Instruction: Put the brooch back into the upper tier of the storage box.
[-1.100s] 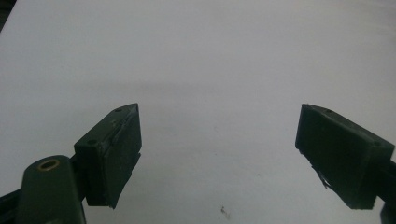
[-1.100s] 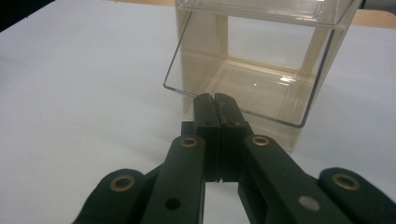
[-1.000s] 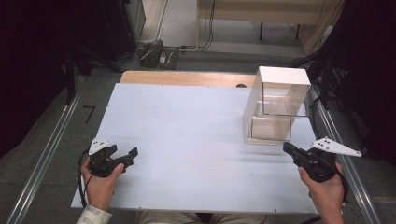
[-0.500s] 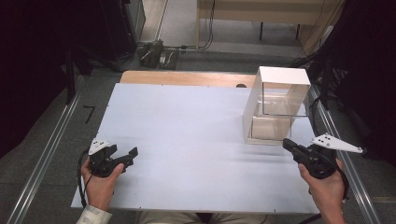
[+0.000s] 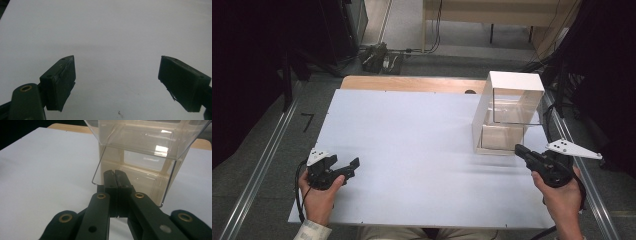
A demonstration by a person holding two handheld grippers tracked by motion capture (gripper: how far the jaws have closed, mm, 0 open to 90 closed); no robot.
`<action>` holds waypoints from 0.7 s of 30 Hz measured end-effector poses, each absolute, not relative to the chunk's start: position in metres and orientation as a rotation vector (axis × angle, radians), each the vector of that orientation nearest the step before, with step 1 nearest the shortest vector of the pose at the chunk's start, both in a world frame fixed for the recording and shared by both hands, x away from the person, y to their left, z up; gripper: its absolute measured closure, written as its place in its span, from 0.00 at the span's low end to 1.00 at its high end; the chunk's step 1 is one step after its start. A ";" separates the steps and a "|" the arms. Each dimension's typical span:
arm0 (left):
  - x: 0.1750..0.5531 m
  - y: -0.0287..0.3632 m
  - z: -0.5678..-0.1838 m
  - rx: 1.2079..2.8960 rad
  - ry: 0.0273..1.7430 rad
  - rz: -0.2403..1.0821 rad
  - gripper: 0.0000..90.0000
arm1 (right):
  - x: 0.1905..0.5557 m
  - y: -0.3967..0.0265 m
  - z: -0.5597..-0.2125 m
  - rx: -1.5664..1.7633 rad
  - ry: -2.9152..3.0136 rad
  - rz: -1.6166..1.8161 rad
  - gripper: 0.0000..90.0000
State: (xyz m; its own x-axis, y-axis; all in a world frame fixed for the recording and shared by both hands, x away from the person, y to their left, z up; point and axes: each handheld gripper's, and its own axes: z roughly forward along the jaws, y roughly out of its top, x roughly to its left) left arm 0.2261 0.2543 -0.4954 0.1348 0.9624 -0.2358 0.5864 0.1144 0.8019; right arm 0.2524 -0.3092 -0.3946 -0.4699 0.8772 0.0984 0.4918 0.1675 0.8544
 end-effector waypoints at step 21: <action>0.227 0.253 -0.496 1.579 1.548 0.559 0.17 | 0.257 -0.307 -0.384 1.279 2.020 1.247 0.97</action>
State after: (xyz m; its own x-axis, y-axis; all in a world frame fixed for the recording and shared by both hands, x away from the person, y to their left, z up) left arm 0.2267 0.2534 -0.4958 0.1400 0.9620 -0.2344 0.5898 0.1091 0.8001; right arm 0.2567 -0.3073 -0.3843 -0.4745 0.8751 0.0951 0.4774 0.1651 0.8631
